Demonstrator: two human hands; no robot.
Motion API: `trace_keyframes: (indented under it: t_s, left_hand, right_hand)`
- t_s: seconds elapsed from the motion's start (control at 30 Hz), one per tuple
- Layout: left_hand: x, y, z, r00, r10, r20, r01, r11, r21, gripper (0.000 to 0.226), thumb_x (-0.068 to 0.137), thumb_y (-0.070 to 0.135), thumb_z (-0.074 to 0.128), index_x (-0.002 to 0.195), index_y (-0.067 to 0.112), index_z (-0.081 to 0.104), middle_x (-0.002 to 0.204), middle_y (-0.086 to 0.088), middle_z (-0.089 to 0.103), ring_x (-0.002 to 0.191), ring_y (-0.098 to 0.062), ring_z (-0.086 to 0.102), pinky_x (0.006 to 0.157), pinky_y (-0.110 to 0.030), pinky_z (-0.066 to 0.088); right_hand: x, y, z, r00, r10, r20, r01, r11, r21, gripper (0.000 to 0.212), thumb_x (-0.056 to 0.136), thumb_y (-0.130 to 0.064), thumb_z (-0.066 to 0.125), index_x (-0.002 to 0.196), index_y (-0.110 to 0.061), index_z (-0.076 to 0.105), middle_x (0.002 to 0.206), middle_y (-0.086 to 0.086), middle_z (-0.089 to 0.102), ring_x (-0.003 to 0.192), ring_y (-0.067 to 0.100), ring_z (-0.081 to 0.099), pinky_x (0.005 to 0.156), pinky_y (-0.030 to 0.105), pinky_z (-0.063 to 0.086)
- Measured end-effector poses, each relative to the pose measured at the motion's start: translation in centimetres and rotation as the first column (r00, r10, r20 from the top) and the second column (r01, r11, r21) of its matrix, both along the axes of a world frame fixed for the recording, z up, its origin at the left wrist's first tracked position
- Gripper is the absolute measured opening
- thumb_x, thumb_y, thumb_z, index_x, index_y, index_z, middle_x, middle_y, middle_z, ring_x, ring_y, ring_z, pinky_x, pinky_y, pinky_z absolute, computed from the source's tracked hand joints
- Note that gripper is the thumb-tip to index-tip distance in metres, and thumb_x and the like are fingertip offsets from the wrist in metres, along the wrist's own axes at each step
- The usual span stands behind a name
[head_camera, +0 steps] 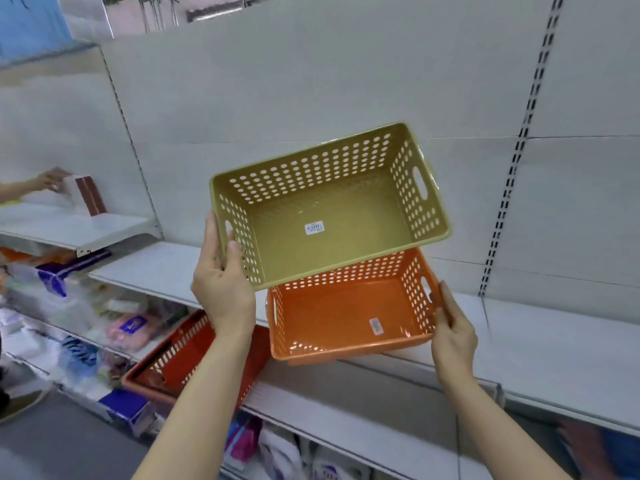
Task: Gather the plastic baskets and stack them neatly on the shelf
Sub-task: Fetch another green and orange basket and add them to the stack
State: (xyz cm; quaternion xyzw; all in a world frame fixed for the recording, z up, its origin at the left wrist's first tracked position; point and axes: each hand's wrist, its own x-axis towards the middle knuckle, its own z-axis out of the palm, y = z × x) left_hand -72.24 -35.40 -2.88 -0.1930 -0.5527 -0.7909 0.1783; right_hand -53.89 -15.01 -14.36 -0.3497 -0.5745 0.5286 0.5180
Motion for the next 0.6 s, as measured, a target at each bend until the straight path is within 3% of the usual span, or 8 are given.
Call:
trace_keyframes:
  t_s: [0.07,0.13,0.27,0.33,0.43,0.53,0.6]
  left_hand:
    - [1.4,1.2,0.2,0.998,-0.057,0.015,0.057,0.998,-0.008,0.049,0.103,0.005,0.056,0.149,0.022,0.052,0.115,0.045,0.055,0.106,0.024,0.059,0.098,-0.011,0.05]
    - [3.1,2.4,0.6,0.993,-0.116,0.023,0.116,0.993,-0.001,0.049,0.104,0.004,0.055,0.15,0.02,0.052,0.11,0.048,0.055,0.103,0.025,0.059,0.093,-0.008,0.05]
    - [7.0,4.8,0.6,0.967,-0.25,0.038,0.249,0.968,0.031,0.047,0.104,0.008,0.056,0.149,0.022,0.053,0.117,0.044,0.059,0.116,0.014,0.061,0.104,-0.026,0.053]
    - [9.5,6.3,0.4,0.943,-0.328,0.053,0.326,0.944,0.048,0.045,0.104,0.011,0.057,0.148,0.023,0.055,0.122,0.037,0.06,0.12,0.011,0.06,0.108,-0.032,0.052]
    - [13.8,8.5,-0.2,0.902,-0.422,0.085,0.421,0.906,0.029,0.045,0.105,0.012,0.057,0.148,0.025,0.055,0.118,0.039,0.062,0.119,0.01,0.062,0.104,-0.035,0.055]
    - [18.0,10.3,-0.8,0.856,-0.507,0.105,0.507,0.862,0.033,0.047,0.104,0.009,0.056,0.148,0.025,0.054,0.118,0.038,0.063,0.119,0.004,0.064,0.103,-0.038,0.055]
    - [20.9,11.5,-0.9,0.828,-0.55,0.111,0.549,0.835,0.039,0.047,0.103,0.007,0.056,0.148,0.022,0.054,0.129,0.028,0.063,0.123,0.0,0.063,0.105,-0.039,0.054]
  right_hand:
    - [2.7,-0.3,-0.1,0.998,-0.056,-0.007,0.056,0.998,0.015,0.04,0.103,-0.019,0.04,0.14,-0.033,0.047,0.136,-0.009,0.053,0.118,0.011,0.054,0.093,0.03,0.05]
    - [5.2,-0.7,-0.1,0.993,-0.115,-0.028,0.116,0.993,0.022,0.04,0.103,-0.019,0.04,0.141,-0.031,0.046,0.135,-0.012,0.052,0.113,0.003,0.054,0.085,0.019,0.049]
    - [10.5,-1.8,-0.1,0.966,-0.252,-0.058,0.252,0.968,0.009,0.042,0.103,-0.014,0.042,0.142,-0.027,0.046,0.133,-0.015,0.05,0.115,0.004,0.05,0.069,-0.003,0.04]
    - [13.7,-2.7,-0.8,0.94,-0.337,-0.057,0.338,0.941,0.014,0.042,0.102,-0.014,0.043,0.142,-0.028,0.046,0.133,-0.017,0.048,0.118,0.003,0.048,0.075,-0.002,0.04]
    - [19.1,-3.5,-1.5,0.894,-0.445,-0.046,0.447,0.894,0.041,0.042,0.102,-0.014,0.044,0.139,-0.034,0.044,0.135,-0.017,0.049,0.118,0.003,0.05,0.09,0.013,0.044]
    - [24.7,-3.5,-1.8,0.858,-0.513,-0.038,0.514,0.854,0.083,0.043,0.101,-0.009,0.044,0.14,-0.026,0.045,0.137,-0.015,0.049,0.122,-0.004,0.047,0.094,0.004,0.037]
    - [28.3,-3.6,-1.8,0.823,-0.568,-0.023,0.567,0.817,0.106,0.044,0.101,-0.009,0.044,0.139,-0.031,0.044,0.137,-0.017,0.05,0.122,-0.006,0.047,0.102,0.013,0.036]
